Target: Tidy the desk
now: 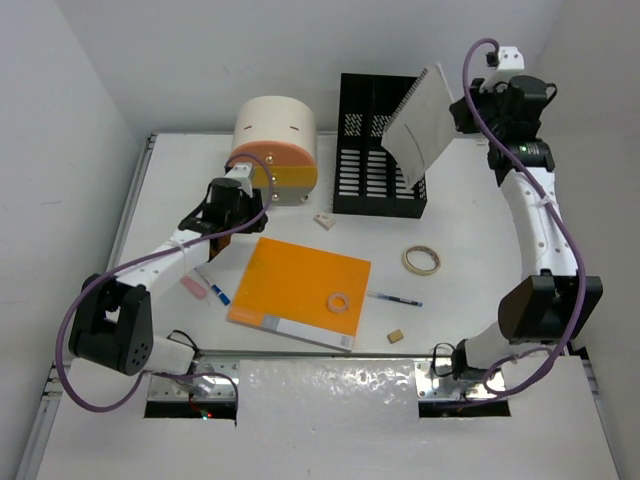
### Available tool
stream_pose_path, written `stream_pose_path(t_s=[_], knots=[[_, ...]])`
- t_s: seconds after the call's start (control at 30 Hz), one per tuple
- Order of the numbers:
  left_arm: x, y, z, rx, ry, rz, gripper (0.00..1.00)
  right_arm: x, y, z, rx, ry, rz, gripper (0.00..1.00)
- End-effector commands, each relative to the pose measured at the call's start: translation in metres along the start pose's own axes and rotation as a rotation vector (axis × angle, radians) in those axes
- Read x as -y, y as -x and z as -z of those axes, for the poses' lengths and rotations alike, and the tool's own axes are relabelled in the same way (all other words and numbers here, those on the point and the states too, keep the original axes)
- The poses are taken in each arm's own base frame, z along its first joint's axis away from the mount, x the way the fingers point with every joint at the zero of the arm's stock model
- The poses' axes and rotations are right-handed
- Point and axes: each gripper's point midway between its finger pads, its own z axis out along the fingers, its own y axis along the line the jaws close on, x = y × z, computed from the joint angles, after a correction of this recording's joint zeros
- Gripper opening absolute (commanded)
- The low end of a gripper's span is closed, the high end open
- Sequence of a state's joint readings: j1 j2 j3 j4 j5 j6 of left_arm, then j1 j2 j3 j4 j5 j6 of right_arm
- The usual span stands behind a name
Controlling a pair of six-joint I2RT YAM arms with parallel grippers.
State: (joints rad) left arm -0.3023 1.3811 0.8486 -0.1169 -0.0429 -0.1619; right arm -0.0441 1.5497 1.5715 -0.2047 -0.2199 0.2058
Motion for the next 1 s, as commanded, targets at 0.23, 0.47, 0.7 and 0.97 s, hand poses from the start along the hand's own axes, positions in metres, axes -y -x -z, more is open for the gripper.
stream_pose_path(t_s=[0.23,0.47,0.7,0.97], knots=[[0.0,-0.009,-0.009,-0.031,0.011,-0.017,0.4,0.065,0.044,0.022,0.146,-0.139,0.027,0.0],[0.0,-0.013,-0.013,-0.05,0.012,-0.013,0.4,0.08,0.029,0.015,0.11,-0.181,0.022,0.0],[0.0,-0.015,-0.016,-0.061,0.012,-0.01,0.4,0.071,0.028,0.006,0.137,-0.117,-0.036,0.0],[0.0,-0.016,-0.016,-0.066,0.016,-0.009,0.4,0.053,0.037,-0.015,0.209,0.018,-0.119,0.0]])
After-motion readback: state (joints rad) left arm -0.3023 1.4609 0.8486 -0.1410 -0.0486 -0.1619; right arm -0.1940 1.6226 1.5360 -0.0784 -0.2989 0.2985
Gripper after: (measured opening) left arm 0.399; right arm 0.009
